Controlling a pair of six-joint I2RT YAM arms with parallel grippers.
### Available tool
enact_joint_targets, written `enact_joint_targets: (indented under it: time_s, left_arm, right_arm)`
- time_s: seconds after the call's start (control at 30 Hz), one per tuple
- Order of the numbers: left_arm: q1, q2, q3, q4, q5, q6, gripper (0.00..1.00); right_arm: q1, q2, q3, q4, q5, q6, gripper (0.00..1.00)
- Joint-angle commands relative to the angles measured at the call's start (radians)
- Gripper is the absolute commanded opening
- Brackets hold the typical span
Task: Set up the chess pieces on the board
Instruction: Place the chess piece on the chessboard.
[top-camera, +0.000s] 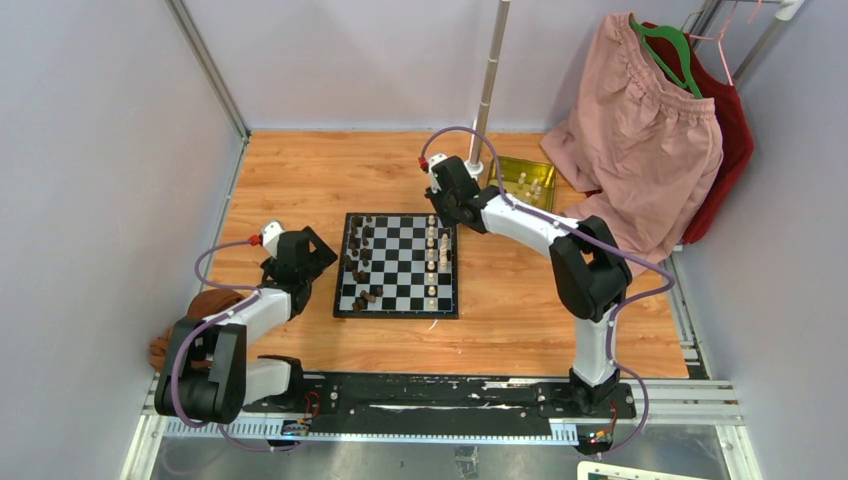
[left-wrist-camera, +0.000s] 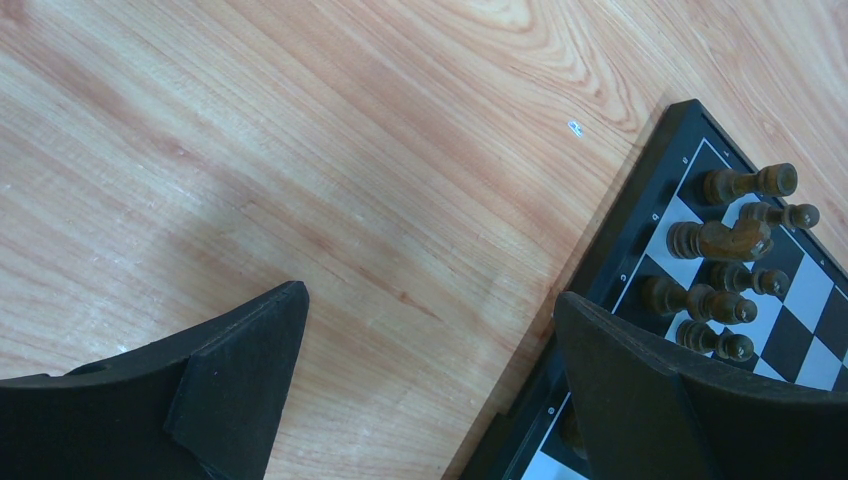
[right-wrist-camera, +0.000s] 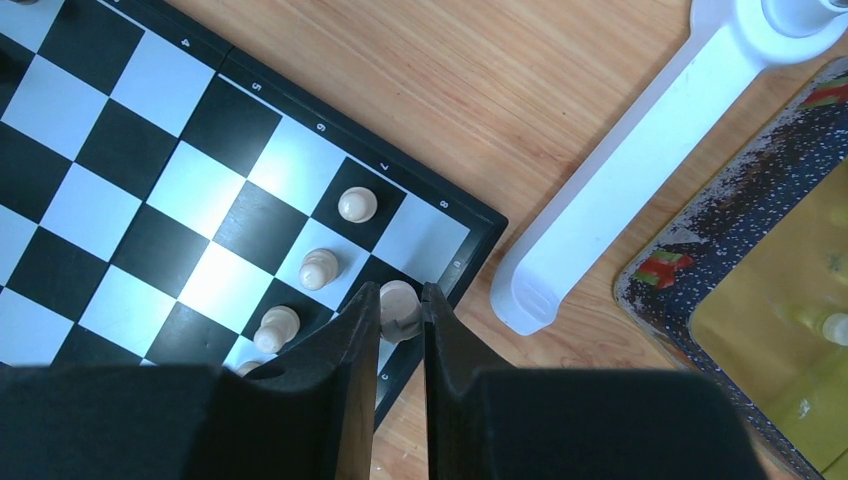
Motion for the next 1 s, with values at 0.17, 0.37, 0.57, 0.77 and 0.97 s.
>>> enact_joint_targets:
  time_s: [0.17,0.37,0.57,0.77,0.97]
  left_arm:
    - [-0.009,-0.015,0.0,0.027,-0.011,0.014,1.0]
    - [-0.011,-0.015,0.002,0.027,-0.013,0.016,1.0]
    - [-0.012,-0.015,0.001,0.027,-0.013,0.016,1.0]
    - [-0.012,-0.013,0.004,0.027,-0.013,0.016,1.0]
    - [-0.012,-0.011,0.004,0.028,-0.013,0.017,1.0]
  right_arm:
    - [0.023,0.033,-0.01,0.0,-0.008,0.017,0.0]
    - [0.025,0.047,-0.009,0.0,-0.01,0.018,0.0]
    - [0.026,0.058,-0.004,0.0,-0.014,0.019,0.0]
    - [0.026,0.061,-0.003,-0.001,-0.015,0.017,0.0]
    - [0.029,0.057,-0.002,-0.005,-0.015,0.016,0.04]
